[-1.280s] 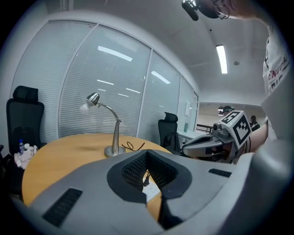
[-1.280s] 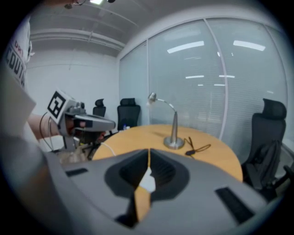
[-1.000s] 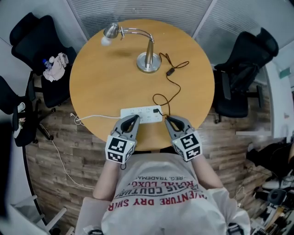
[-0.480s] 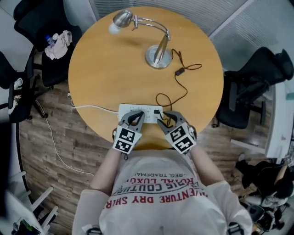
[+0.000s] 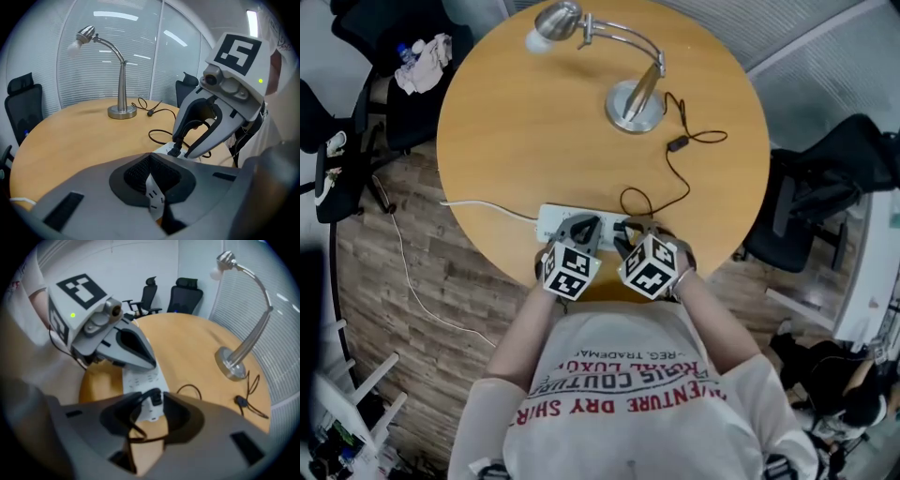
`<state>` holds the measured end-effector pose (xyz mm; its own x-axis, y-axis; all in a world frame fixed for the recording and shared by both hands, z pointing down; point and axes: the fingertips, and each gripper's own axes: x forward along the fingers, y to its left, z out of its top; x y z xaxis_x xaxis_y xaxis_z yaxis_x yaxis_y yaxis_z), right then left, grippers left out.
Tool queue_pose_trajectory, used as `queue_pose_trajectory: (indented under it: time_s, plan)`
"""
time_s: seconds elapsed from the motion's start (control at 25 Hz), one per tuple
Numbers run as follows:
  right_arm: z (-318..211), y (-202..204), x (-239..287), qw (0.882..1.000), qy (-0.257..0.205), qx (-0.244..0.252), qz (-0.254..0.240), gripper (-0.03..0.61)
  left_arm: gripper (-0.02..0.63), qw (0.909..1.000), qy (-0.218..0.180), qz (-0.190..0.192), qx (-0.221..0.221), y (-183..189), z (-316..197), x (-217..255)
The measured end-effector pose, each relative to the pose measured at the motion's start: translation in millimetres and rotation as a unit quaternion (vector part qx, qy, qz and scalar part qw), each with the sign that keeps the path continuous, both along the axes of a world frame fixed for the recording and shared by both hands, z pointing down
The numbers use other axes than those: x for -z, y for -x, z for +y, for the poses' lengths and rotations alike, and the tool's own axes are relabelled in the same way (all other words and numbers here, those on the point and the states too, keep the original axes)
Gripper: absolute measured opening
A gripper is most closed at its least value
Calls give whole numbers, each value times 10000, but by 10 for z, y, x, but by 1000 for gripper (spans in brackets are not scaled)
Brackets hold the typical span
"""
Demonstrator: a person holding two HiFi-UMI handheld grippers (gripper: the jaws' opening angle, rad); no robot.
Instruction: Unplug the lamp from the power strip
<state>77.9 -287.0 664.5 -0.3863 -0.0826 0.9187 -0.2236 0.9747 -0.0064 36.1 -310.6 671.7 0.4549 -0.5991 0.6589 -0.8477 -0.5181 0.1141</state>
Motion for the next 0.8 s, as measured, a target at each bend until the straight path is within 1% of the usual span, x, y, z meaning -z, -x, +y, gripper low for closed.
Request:
queue_pose_trajectory:
  time_s: [0.12,0.28,0.32,0.44,0.64,0.8]
  plan:
    - [17,10,-67,9997,11,200,110,150,29,9997,74,-231,-93,-31,15,-48]
    - [-27,18,-136,9974,-249,566,370,90,30,9980,242,-432,-405,-80,61,-114]
    - [-30,21,-157,9965,-280,657,435,86,29,9974,315,-436,-472,-92,72,-131]
    - [-24,26,-178,9959,-137,744,495,86,29,9962,490,-342,-626,-107,76,-141]
    - [-29,46,-159,9955,155,880,318,84,29,9936,548,-333,-934,-110,67,-138]
    - [-10,29,-158,9931,288,1019,504,83,29,9929,533,-350,-1008,-127,72,-139]
